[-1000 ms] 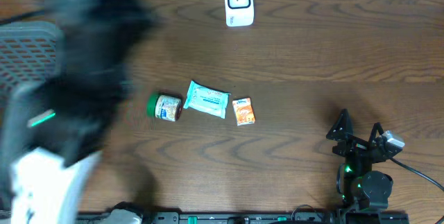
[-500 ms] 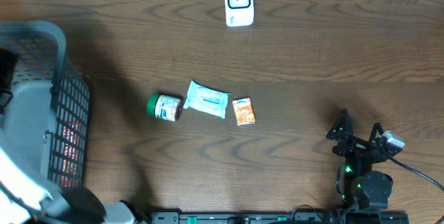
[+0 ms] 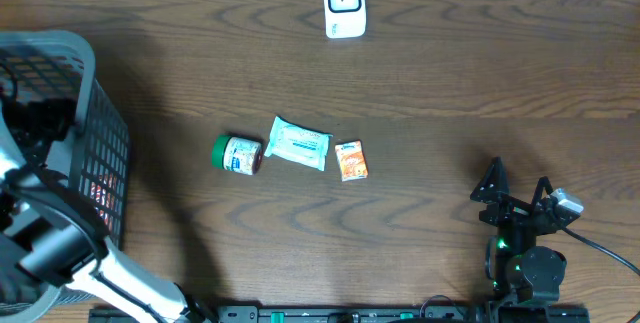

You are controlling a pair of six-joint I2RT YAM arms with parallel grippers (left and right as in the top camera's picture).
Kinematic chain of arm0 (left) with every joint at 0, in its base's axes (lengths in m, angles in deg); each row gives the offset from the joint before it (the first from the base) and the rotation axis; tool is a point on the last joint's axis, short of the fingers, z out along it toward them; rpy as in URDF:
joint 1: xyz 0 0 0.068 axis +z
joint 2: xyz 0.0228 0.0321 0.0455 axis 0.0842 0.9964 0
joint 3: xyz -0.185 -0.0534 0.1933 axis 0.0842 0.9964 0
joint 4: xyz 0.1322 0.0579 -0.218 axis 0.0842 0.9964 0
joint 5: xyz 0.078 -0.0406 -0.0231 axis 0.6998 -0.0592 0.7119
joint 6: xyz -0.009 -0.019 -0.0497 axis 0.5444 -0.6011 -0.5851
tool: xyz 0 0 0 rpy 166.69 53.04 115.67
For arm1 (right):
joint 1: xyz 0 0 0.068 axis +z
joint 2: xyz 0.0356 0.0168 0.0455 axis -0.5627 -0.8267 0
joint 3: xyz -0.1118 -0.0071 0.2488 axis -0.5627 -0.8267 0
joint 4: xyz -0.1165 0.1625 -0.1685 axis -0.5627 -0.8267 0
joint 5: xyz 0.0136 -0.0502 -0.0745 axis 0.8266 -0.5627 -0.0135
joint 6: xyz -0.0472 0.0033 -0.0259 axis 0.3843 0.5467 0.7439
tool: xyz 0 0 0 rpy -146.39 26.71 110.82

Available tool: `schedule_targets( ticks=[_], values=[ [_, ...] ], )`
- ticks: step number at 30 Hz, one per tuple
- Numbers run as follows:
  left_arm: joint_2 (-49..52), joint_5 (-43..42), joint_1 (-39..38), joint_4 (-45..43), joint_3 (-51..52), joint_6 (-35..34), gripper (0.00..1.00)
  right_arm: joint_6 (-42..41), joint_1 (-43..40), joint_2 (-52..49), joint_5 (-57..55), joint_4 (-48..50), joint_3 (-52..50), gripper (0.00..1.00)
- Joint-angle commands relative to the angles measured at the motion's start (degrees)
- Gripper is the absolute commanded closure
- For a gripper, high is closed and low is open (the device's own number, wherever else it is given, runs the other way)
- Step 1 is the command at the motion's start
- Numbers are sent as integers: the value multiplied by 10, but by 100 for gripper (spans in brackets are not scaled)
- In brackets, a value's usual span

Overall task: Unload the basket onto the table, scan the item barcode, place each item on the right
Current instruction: 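Reach into the basket and grasp the red chocolate bar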

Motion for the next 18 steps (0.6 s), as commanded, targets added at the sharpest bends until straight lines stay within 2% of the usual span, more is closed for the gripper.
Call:
schedule_targets(
  ticks=[1, 10, 18],
  values=[
    [33, 45, -1, 3, 12, -15, 3, -4, 4, 1, -3, -2, -1, 1],
    [60, 59, -2, -23, 73, -50, 3, -4, 4, 1, -3, -2, -1, 1],
    [60, 70, -9, -93, 175, -74, 3, -4, 4, 1, -3, -2, -1, 1]
  ],
)
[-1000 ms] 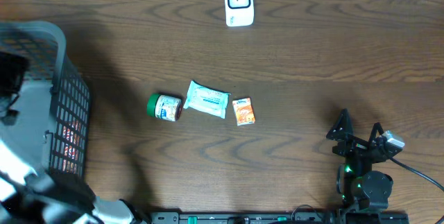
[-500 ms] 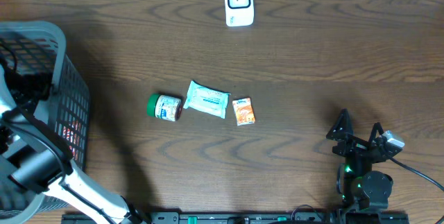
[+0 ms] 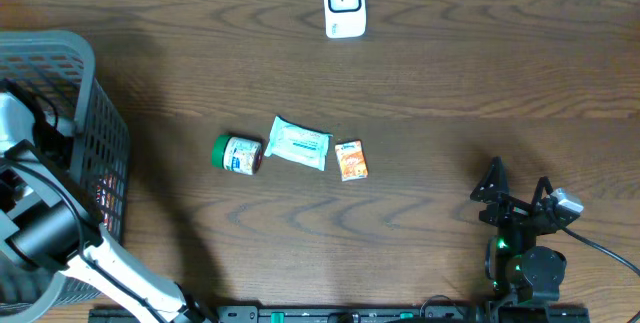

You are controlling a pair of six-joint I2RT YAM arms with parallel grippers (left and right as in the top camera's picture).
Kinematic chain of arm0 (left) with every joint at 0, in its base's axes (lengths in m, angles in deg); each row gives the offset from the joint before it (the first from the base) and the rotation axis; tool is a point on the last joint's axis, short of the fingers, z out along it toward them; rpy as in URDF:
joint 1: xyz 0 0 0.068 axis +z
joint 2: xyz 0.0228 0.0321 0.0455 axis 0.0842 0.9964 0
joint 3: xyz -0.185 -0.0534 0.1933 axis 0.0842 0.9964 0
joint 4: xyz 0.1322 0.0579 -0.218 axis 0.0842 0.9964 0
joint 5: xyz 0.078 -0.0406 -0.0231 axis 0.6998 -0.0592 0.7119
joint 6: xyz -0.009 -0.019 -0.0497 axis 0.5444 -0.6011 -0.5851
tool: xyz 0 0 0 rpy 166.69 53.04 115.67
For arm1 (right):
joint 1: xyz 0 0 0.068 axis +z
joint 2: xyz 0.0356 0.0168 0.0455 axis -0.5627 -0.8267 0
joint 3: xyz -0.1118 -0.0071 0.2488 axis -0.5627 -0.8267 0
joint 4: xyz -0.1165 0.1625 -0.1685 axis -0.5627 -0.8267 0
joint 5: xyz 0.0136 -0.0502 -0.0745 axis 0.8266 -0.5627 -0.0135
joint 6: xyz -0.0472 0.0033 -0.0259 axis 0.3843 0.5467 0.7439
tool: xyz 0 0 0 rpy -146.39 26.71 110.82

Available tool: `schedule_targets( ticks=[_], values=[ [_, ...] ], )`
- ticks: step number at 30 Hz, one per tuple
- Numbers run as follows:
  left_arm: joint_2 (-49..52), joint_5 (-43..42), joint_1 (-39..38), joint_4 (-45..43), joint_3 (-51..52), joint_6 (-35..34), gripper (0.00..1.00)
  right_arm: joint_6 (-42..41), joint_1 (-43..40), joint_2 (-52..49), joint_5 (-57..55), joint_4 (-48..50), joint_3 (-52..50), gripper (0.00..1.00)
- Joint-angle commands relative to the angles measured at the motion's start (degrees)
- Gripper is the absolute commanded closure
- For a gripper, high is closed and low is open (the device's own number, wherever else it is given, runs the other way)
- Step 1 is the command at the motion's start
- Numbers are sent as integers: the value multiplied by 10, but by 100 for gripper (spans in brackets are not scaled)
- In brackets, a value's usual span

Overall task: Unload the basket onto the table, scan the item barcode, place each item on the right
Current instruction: 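Reach into the basket and grasp the red chocolate bar, then carry the chocolate bar out and drop it right of the Kleenex pack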

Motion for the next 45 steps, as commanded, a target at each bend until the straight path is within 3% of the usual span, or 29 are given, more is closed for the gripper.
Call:
schedule_targets(
  ticks=[1, 2, 3, 4, 5, 6, 7, 14, 23, 25, 30, 32, 35, 39, 45],
  values=[
    [10, 27, -5, -19, 49, -28, 3, -4, 4, 1, -3, -2, -1, 1],
    [10, 28, -5, -24, 58, -28, 10, -4, 4, 1, -3, -2, -1, 1],
    [10, 30, -5, -26, 66, -28, 26, -4, 4, 1, -3, -2, -1, 1],
    [10, 34, -5, -26, 71, -29, 59, -4, 4, 1, -3, -2, -1, 1],
    [10, 39, -5, -26, 74, -28, 75, -4, 4, 1, -3, -2, -1, 1],
    [10, 44, -5, -22, 74, -28, 90, -4, 4, 1, -3, -2, -1, 1],
    [8, 49, -5, -17, 73, -28, 92, -4, 4, 1, -3, -2, -1, 1],
    [-40, 50, 8, 14, 17, -28, 93, -4, 4, 1, -3, -2, -1, 1],
    [-240, 18, 24, 54, -186, 2, 93, -4, 4, 1, -3, -2, -1, 1],
    [-287, -12, 23, 54, -211, 2, 93, -4, 4, 1, -3, -2, -1, 1],
    [-419, -231, -1, 42, -223, 28, 93, -4, 4, 1, -3, -2, -1, 1],
    [-464, -334, -45, 42, -223, 60, 93, -4, 4, 1, -3, -2, -1, 1],
    [-501, -412, -139, 42, -222, 78, 92, -4, 4, 1, -3, -2, -1, 1],
    [-516, -422, -306, 30, -210, 100, 92, -4, 4, 1, -3, -2, -1, 1],
    [-478, -422, -507, -58, -146, 194, 92, -4, 4, 0, -3, -2, -1, 1]
  ],
)
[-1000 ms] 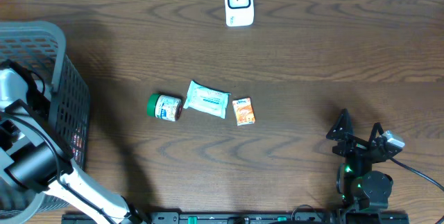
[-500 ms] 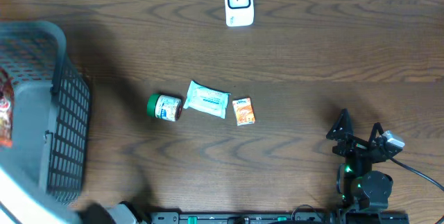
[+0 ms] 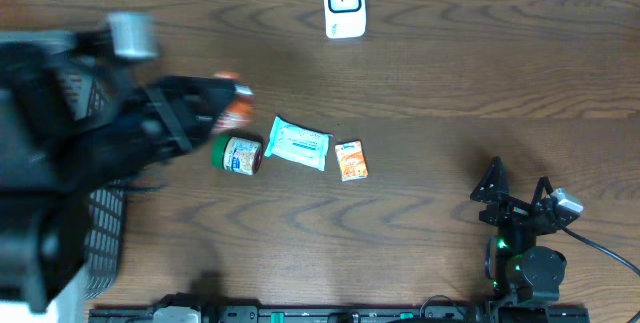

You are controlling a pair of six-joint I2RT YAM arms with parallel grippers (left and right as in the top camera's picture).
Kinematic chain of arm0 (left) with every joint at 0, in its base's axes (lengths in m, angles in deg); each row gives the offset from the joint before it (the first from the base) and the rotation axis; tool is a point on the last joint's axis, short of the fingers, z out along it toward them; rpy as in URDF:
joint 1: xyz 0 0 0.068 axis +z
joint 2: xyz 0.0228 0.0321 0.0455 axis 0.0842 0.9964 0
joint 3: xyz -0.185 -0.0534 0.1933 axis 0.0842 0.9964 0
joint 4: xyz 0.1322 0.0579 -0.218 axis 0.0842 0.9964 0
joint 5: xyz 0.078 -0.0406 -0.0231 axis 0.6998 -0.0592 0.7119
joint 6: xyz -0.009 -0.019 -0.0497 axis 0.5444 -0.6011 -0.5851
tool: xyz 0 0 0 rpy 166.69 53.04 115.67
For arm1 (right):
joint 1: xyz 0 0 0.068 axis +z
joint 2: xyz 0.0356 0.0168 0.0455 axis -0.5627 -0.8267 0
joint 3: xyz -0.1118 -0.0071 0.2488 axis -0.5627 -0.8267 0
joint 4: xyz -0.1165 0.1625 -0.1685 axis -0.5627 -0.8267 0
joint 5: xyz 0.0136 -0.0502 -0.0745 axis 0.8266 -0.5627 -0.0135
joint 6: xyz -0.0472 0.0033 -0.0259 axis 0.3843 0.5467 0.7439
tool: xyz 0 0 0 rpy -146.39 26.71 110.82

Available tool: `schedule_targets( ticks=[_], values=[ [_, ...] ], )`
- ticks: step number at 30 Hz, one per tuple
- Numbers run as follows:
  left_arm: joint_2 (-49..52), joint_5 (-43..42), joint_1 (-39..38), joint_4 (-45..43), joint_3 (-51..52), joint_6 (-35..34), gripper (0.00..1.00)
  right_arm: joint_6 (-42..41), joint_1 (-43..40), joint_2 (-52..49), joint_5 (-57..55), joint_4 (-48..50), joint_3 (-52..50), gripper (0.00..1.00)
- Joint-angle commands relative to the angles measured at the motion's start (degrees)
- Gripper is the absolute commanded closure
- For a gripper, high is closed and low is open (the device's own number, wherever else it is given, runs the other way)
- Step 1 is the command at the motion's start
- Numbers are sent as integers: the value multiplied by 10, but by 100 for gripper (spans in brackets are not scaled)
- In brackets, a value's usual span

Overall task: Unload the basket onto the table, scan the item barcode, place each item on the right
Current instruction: 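Carry the chocolate bar out and drop it right of the Kleenex pack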

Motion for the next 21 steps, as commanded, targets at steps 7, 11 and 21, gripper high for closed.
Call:
schedule_targets(
  ticks=[7, 11, 21],
  values=[
    [125, -61, -189, -233, 142, 64, 92, -4, 4, 0, -3, -2, -1, 1],
    [208, -179, -214, -404, 191, -43, 92, -4, 4, 0, -3, -2, -1, 1],
    [352, -269, -216, -484, 195, -254, 92, -4, 4, 0, -3, -2, -1, 1]
  ],
)
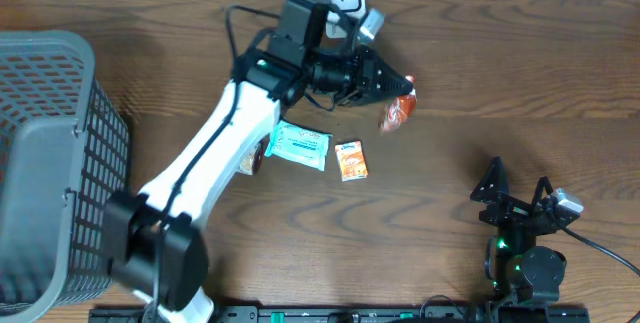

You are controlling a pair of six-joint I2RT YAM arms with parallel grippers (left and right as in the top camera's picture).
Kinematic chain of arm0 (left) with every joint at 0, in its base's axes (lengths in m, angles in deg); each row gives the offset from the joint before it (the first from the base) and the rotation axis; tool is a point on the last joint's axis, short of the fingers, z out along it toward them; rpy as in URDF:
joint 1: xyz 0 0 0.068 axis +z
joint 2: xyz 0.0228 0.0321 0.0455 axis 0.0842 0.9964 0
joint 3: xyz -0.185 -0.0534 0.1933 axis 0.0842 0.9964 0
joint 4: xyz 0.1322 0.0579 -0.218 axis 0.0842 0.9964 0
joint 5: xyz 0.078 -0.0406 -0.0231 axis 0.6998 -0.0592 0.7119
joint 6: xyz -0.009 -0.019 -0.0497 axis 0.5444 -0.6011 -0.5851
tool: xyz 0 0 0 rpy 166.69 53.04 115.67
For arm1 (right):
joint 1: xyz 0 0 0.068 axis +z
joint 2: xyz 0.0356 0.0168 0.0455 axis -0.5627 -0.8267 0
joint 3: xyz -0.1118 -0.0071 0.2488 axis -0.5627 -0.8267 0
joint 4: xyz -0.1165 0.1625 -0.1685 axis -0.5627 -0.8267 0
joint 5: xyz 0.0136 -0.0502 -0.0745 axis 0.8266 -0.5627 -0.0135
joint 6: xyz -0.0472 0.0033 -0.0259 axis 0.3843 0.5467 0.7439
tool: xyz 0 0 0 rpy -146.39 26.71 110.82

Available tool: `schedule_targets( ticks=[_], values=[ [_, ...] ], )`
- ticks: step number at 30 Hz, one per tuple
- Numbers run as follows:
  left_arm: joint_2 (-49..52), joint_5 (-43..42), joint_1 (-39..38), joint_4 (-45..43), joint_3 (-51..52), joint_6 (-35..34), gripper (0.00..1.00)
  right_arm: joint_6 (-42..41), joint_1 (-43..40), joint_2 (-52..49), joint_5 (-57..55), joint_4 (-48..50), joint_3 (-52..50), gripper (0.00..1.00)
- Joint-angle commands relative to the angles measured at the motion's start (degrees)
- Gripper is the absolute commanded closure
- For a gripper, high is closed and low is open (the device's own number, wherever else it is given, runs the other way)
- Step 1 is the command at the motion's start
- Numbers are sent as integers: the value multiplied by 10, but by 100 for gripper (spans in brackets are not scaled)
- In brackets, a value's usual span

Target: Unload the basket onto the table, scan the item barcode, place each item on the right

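My left arm reaches from the front left across the table. Its gripper (404, 87) is shut on an orange-red packet (398, 113), which hangs to the right of and a little in front of the white scanner. The scanner stands at the far edge, its lower part hidden behind the arm's wrist. I cannot make out a barcode on the packet. My right gripper (517, 187) rests near the front right, its fingers apart and holding nothing.
A grey mesh basket (60, 153) stands at the left edge. Mid-table lie a teal wipes pack (298, 145) and a small orange box (351, 160). A green-lidded jar (247, 161) lies mostly hidden under the left arm.
My left gripper, still holding the orange-red packet, has moved from above the jar at centre left to the right and farther back, near the scanner. The right arm has not moved.
At the two oldest moments my left arm reached down into the basket at the left. Later it was out over the table beside the jar with an orange-red packet in its gripper. Now the packet hangs just right of the scanner.
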Motion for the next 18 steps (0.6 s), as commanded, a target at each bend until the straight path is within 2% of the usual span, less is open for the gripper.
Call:
schedule_targets(
  ticks=[1, 3, 4, 6, 8, 9, 11, 16, 18],
  values=[
    [20, -57, 1, -13, 0, -113, 92, -4, 4, 0, -3, -2, -1, 1],
    [29, -71, 1, -17, 0, -130, 92, -4, 4, 0, -3, -2, -1, 1],
    [31, -77, 1, -20, 0, -136, 87, -4, 4, 0, -3, -2, -1, 1],
    [33, -89, 2, -20, 0, -136, 66, -4, 4, 0, -3, -2, -1, 1],
    [33, -99, 3, -21, 0, -136, 49, -4, 4, 0, -3, -2, -1, 1],
    [33, -103, 4, -21, 0, -136, 35, -4, 4, 0, -3, -2, -1, 1],
    [33, -103, 5, -24, 0, -134, 22, -4, 4, 0, -3, -2, -1, 1],
    [21, -97, 5, -112, 0, -83, 18, -4, 4, 0, -3, -2, -1, 1],
    [5, -68, 5, -152, 0, -51, 17, -4, 4, 0, -3, -2, -1, 1]
  ],
)
